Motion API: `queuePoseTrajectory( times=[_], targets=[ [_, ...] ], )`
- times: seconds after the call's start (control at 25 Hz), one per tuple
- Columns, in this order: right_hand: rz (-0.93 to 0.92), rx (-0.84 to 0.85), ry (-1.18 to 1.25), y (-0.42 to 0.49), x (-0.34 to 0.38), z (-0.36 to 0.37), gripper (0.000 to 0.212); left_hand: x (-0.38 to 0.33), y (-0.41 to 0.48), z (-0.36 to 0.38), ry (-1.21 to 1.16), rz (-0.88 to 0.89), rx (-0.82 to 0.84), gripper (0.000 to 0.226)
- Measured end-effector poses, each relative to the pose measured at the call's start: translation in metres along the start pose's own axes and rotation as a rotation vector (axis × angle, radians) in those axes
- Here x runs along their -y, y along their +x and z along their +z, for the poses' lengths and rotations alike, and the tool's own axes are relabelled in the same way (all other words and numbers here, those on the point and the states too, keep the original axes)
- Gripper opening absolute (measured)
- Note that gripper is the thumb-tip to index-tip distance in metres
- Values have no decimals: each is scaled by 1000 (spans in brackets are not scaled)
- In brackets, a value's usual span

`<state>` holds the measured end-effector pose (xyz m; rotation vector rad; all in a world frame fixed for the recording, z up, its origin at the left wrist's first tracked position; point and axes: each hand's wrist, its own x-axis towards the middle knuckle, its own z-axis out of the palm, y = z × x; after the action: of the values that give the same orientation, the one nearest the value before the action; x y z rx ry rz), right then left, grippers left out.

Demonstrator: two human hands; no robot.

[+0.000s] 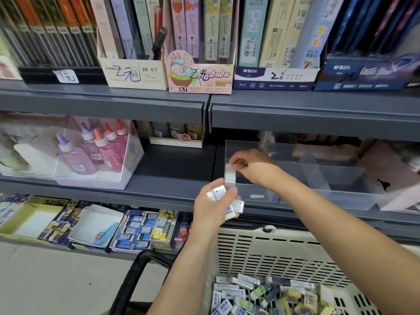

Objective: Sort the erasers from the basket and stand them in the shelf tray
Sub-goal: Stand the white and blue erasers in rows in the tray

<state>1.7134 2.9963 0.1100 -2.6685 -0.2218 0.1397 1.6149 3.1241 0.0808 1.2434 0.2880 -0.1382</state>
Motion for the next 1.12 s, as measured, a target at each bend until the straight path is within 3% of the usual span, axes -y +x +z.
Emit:
queuePoseTrajectory(
  times=[0.12, 0.24, 0.36, 0.48, 0.6, 0.76, 0.84, 0.96, 1.04, 1.12],
  targets=[
    [11, -64, 81, -10, -4, -4, 25, -2, -2, -1, -62, 22, -35, 20],
    [-68, -193, 188, -37, 1, -8, 15, -5, -6, -3, -207, -32, -51, 10],
    [-63, -94, 332, -69, 3, -2, 18, -7, -9, -3, -276, -39, 4, 13],
    [17, 55, 598, -89, 0, 8, 4, -6, -11, -4, -300, -43, 77, 15],
    [54, -33, 732, -95, -11, 10, 17, -2, -12, -5, -255, -38, 75, 15],
    [100, -99, 841, -100, -20, 10, 19, 3, -12, -3, -171, -39, 43, 11],
    [104, -99, 772, -102, -21, 11, 18, 6, -13, -3, -139, -2, 56, 11],
    [5, -168, 421, -103, -23, 9, 12, 7, -14, -2, -122, 26, 62, 11],
    [-91, -231, 208, -103, -21, 10, 22, 7, -14, 1, -118, 38, 56, 12],
    [-189, -228, 193, -104, -17, 11, 23, 8, -14, 4, -103, 70, 38, 14]
  ],
)
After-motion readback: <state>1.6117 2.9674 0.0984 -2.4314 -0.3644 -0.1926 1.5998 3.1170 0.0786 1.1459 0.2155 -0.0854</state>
